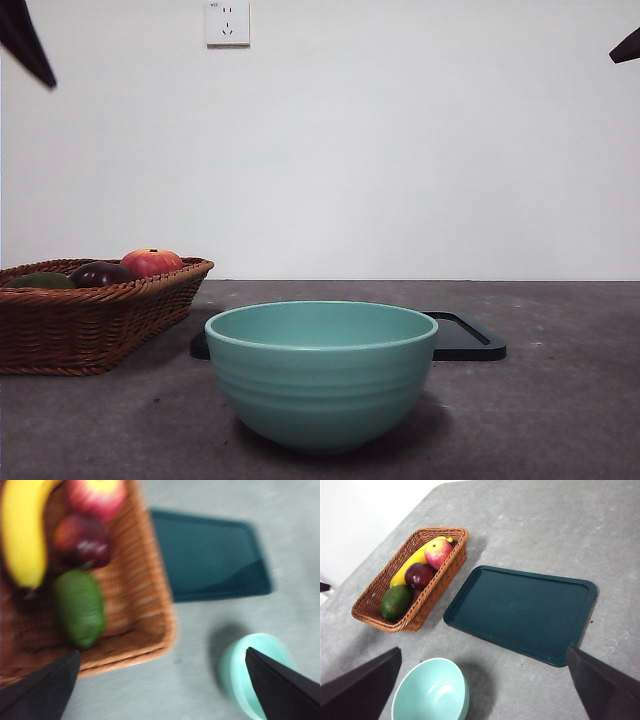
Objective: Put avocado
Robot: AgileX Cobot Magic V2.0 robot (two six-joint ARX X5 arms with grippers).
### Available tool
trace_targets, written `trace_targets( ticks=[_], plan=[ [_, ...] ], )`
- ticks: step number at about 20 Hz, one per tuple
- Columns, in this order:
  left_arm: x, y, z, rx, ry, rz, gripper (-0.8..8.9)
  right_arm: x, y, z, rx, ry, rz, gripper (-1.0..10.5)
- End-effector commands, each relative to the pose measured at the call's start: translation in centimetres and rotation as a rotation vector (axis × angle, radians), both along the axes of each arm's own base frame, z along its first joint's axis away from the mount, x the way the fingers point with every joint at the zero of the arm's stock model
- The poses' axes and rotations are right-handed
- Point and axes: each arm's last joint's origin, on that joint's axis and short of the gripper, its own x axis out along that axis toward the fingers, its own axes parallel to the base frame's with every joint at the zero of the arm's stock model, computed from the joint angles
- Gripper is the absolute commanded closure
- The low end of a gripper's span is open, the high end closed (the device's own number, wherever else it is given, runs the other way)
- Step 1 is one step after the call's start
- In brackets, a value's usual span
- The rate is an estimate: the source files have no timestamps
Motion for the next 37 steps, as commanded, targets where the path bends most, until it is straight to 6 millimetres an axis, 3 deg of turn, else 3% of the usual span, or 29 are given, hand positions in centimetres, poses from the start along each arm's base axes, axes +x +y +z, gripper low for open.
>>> trace_targets(
  ticks=[1,10,16,26,31,34,37],
  plan=[
    [1.7,0.0,-0.5,0.05,0.036,0.01,2.84,0.0,0.1,0.6,0.016,-0.017,0.024,3.7],
    [8.8,-0.9,-4.7,0.202,0.251,0.014,2.84,0.0,0.2,0.6,0.022,-0.015,0.034,3.7],
    [11.5,-2.4,-7.9,0.212,0.32,-0.017,2.85,0.0,0.2,0.6,0.022,-0.015,0.034,3.7],
    [12.4,-2.7,-10.0,0.216,0.373,-0.007,3.4,0.0,0.1,0.6,0.022,-0.016,0.034,3.7],
    [12.4,-2.7,-10.0,0.226,0.374,-0.003,6.12,0.0,0.1,0.6,0.022,-0.016,0.034,3.7],
    [12.4,-2.7,-9.8,0.226,0.381,-0.004,6.31,0.0,0.1,0.6,0.021,-0.016,0.034,3.7],
    [12.7,-2.7,-8.4,0.229,0.394,-0.007,6.31,0.0,0.1,0.6,0.021,-0.016,0.034,3.7]
  ],
)
